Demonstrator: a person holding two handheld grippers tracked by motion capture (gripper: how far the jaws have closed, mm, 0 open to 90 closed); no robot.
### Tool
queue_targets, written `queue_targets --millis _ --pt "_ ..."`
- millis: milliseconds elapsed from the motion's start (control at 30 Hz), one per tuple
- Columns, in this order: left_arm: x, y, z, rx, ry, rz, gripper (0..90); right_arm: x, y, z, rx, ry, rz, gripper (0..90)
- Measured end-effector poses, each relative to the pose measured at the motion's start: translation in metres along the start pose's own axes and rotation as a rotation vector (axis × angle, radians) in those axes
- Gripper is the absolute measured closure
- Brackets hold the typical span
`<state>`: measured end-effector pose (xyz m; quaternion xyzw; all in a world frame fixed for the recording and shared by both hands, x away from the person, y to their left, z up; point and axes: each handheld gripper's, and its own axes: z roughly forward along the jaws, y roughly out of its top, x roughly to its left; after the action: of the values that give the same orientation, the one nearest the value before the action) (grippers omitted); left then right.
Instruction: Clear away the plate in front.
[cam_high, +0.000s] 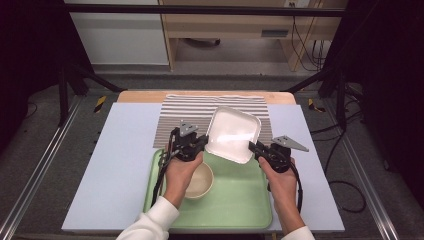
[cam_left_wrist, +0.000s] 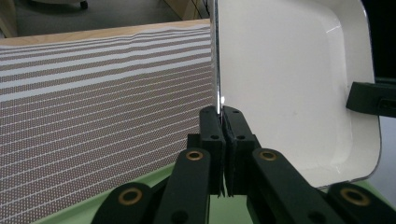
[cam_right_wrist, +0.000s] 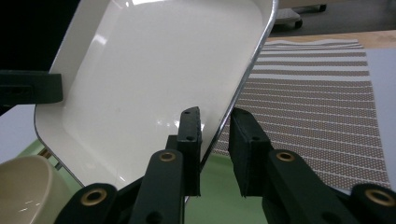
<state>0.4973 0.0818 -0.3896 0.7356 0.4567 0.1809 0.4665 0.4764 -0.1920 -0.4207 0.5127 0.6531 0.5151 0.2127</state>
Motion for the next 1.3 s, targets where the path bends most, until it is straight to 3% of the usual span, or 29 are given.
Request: queue_targets --millis 300,567,800,933,1167,1300 --pt "-0.006 -0.005 -0.002 0.006 -0.021 0.004 87.4 0.004 0.008 -0.007 -0.029 -0.061 -0.010 84.0" --pt "-0.008 -0.006 -0.005 -0.007 -0.042 -0.017 86.9 0.005 0.017 -0.012 -0.029 -0.066 0.051 87.7" --pt "-0.013 -0.007 -0.009 -0.017 -0.048 -0.012 86.4 0.005 0.021 -0.017 -0.025 -0.060 0.079 88.8" --pt "-0.013 -0.010 -0.011 -0.029 -0.073 -0.006 84.6 0.003 0.022 -0.018 -0.016 -0.050 0.095 88.9" --pt "-0.015 -0.010 -0.026 -0.125 -0.042 0.048 59.2 -0.014 0.025 -0.025 0.037 -0.051 0.164 89.0" --pt "-0.009 -0.008 -0.042 -0.182 -0.010 0.082 44.9 -0.023 0.024 -0.029 0.121 -0.064 0.182 88.9"
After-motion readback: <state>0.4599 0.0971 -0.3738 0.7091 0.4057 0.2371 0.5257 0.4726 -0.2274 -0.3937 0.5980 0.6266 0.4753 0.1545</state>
